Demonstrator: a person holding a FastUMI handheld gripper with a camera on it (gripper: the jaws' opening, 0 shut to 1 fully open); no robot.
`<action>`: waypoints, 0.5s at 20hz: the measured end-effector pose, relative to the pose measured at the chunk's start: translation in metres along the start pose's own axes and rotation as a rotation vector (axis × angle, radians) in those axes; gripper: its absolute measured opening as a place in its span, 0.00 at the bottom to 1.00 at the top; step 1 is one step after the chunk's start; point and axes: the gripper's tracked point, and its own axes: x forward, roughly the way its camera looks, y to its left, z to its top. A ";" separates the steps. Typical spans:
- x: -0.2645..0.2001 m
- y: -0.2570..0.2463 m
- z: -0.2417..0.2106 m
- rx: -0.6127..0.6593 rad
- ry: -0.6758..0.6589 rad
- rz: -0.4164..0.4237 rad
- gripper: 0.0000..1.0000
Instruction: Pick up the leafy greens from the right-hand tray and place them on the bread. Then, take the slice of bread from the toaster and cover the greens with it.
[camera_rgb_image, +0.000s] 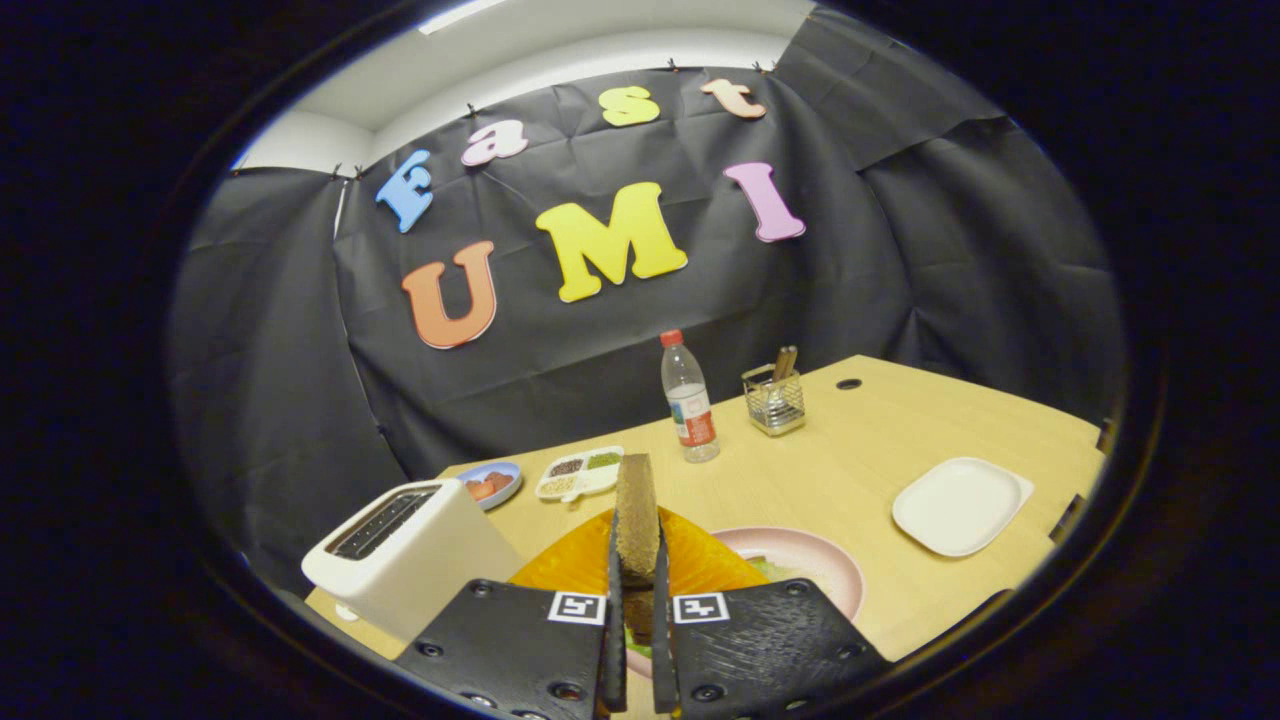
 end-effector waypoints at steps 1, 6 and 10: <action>0.000 0.001 -0.005 -0.002 0.008 0.009 0.10; 0.001 -0.004 -0.023 0.022 0.032 0.033 0.10; 0.000 -0.023 -0.029 0.051 0.039 0.013 0.10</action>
